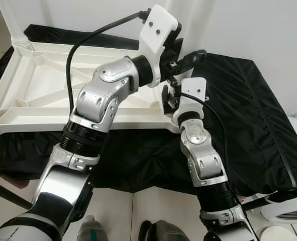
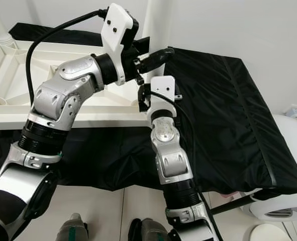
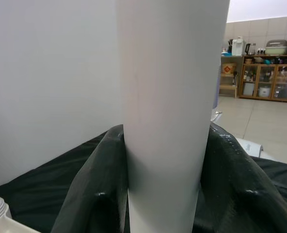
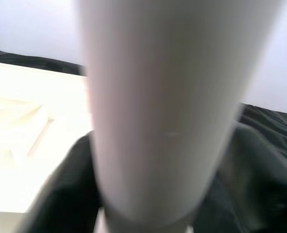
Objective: Building children table
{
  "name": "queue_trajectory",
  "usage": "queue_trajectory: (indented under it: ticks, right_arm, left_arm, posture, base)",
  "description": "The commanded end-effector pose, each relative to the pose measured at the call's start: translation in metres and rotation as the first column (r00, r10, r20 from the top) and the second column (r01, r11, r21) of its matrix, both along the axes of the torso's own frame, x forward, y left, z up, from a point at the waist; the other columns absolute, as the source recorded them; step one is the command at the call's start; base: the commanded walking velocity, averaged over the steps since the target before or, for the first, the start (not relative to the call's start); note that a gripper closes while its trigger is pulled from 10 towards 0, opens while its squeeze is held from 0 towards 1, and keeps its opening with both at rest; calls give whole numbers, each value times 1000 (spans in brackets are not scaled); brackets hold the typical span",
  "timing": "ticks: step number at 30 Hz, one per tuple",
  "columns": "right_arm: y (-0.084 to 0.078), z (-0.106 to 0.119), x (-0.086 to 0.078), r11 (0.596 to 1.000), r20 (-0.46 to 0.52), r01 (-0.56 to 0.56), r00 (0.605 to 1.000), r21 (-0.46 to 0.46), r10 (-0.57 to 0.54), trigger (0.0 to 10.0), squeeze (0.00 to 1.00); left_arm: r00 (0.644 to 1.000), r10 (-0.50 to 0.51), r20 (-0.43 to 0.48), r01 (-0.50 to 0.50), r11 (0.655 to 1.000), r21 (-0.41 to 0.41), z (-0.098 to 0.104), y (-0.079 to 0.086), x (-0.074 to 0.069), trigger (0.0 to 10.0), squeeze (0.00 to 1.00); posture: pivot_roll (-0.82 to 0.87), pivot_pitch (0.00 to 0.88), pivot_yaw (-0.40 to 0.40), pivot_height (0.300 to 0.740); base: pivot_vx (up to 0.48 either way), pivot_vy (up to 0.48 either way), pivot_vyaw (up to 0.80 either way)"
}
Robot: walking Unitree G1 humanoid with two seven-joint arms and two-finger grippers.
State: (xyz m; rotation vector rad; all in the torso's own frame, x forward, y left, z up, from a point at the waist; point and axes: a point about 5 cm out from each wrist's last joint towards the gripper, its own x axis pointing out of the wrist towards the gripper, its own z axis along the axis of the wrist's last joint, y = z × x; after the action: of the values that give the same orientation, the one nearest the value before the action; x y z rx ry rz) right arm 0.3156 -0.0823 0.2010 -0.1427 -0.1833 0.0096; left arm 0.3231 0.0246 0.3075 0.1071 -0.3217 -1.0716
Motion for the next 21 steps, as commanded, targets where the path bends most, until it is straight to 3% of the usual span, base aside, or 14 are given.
queue_trajectory:
  ticks: [1, 3, 5, 6, 7, 8, 9, 10, 14, 15, 18, 19, 20, 21]
  right_arm:
    - [-4, -7, 1, 1000, -30, 28, 999, -11, -28, 2667, 0]
    - [-4, -6, 1, 1000, -26, 25, 999, -12, -25, 1412, 0]
    - [-3, -5, 1, 1000, -19, 26, 999, -16, -26, 2902, 0]
    - [-3, -3, 1, 1000, -14, 24, 1000, -16, -24, 2510, 0]
    - [-2, -2, 1, 999, -6, 24, 1000, -22, -24, 3255, 0]
    - [-2, -1, 1, 999, -1, 24, 1000, -24, -24, 6157, 0]
    - [-2, -1, 1, 999, -1, 24, 1000, -24, -24, 6157, 0]
    - [-2, -1, 1, 999, 2, 24, 1000, -27, -24, 10000, 0]
    - [-1, 1, 0, 999, 14, 16, 1000, -34, -16, 10000, 0]
    - [-1, 2, 0, 999, 21, 13, 1000, -37, -12, 10000, 925]
    - [-1, 3, 0, 999, 29, 11, 1000, -41, -10, 10000, 925]
    - [-1, 4, 0, 999, 40, 15, 999, -49, -13, 10000, 369]
    - [-1, 4, 0, 999, 40, 15, 999, -49, -13, 10000, 369]
    - [-1, 5, 0, 998, 49, 20, 999, -57, -17, 10000, 20]
  left_arm:
    - [998, 45, 37, -44, 998, -35, 10, -1, 1, 10000, 0]
    - [998, 44, 38, -43, 998, -36, 11, -1, 1, 10000, 0]
    - [998, 42, 40, -41, 999, -36, 11, -2, 1, 10000, 0]
    - [998, 41, 41, -39, 999, -36, 11, -2, 1, 10000, 0]
    - [998, 39, 41, -37, 999, -35, 11, -2, 1, 10000, 0]
    - [998, 38, 42, -36, 999, -35, 11, -3, 1, 10000, 0]
    - [998, 38, 42, -36, 999, -35, 11, -3, 1, 10000, 0]
    - [998, 37, 41, -35, 999, -34, 10, -3, 1, 10000, 0]
    - [999, 35, 39, -34, 999, -33, 10, -4, 1, 10000, 0]
    - [999, 35, 39, -34, 999, -33, 9, -4, 1, 10000, 0]
    - [999, 35, 39, -33, 999, -34, 9, -4, 1, 10000, 0]
    - [999, 34, 39, -33, 999, -35, 9, -4, 1, 10000, 0]
    - [999, 34, 39, -33, 999, -35, 9, -4, 1, 10000, 0]
    - [999, 33, 39, -32, 999, -35, 9, -4, 1, 10000, 0]
  posture:
    - [102, 28, -137, 740]
    - [102, 28, -137, 740]
    - [103, 29, -138, 740]
    - [103, 29, -138, 740]
    - [101, 29, -138, 740]
    - [102, 29, -138, 740]
    - [102, 29, -138, 740]
    - [102, 29, -138, 740]
    - [102, 29, -138, 740]
    - [102, 29, -138, 740]
    - [102, 29, -138, 740]
    - [99, 27, -138, 740]
    - [99, 27, -138, 740]
    - [99, 26, -138, 740]
  base:
    - [0, 0, 0]
    - [0, 0, 0]
    - [0, 0, 0]
    - [0, 0, 0]
    - [0, 0, 0]
    - [0, 0, 0]
    - [0, 0, 0]
    - [0, 0, 0]
    - [0, 0, 0]
    - [0, 0, 0]
    - [0, 0, 0]
    - [0, 0, 0]
    - [0, 0, 0]
    - [0, 0, 0]
